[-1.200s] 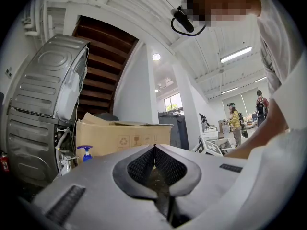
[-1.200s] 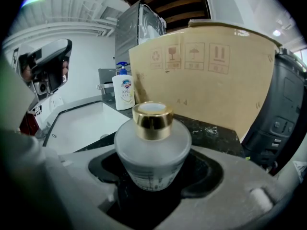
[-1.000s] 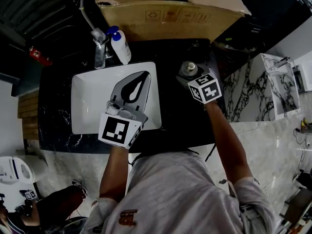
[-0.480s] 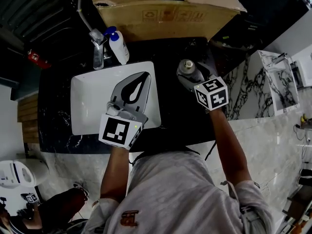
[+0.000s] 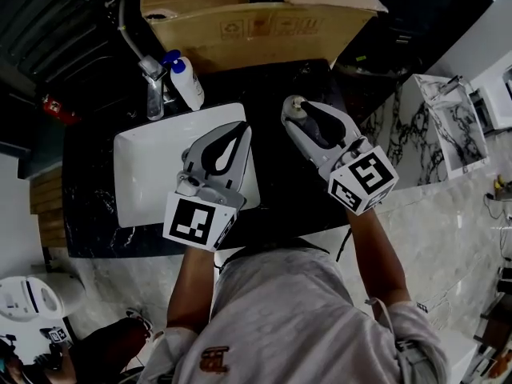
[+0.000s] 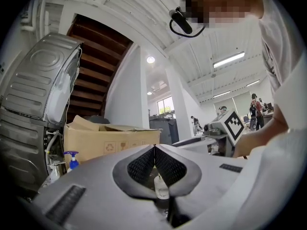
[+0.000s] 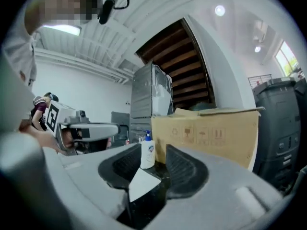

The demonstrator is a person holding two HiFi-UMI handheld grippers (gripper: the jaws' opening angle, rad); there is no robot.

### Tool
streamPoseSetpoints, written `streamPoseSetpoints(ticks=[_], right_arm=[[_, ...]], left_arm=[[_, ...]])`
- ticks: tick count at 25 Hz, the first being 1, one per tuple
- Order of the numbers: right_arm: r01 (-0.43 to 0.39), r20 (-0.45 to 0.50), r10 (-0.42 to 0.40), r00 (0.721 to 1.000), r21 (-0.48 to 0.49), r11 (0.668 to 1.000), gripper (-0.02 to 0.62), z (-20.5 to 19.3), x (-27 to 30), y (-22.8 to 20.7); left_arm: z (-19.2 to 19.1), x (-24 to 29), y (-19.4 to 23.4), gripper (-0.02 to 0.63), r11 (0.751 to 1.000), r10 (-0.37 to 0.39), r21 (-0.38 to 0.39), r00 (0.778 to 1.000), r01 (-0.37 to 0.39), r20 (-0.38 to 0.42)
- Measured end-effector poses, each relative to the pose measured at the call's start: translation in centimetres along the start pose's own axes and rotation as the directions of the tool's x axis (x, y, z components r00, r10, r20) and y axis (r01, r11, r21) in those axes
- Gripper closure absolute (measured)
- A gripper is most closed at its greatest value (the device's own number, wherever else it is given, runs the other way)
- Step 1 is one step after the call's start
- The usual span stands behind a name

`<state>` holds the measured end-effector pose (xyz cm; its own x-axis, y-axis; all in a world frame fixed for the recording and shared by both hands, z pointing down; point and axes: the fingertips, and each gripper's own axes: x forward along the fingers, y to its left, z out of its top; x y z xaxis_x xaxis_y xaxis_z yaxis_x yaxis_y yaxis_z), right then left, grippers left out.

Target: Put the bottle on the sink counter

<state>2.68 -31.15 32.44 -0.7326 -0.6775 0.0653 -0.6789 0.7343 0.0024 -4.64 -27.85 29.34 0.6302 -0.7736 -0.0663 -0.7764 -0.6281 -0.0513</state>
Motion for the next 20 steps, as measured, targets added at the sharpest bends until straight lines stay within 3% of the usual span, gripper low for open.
streamPoseSetpoints(ticks=[8, 20], right_arm=[[-0.076, 0.099, 0.082, 0.992, -0.067, 0.995, 0.591, 3.9, -1.1, 3.8], [-0.1, 0.139, 0.118, 0.983, -0.127, 0.987, 0.594, 5.2, -1.8, 5.7]], left_arm=[[1.3, 0.2, -1.5, 0.604, 0.999, -0.037, 0.003, 0.999, 0.037, 0.017], [2.0, 0.1, -2.9, 0.604, 0.999, -0.051, 0.013, 0.999, 0.05, 0.016]])
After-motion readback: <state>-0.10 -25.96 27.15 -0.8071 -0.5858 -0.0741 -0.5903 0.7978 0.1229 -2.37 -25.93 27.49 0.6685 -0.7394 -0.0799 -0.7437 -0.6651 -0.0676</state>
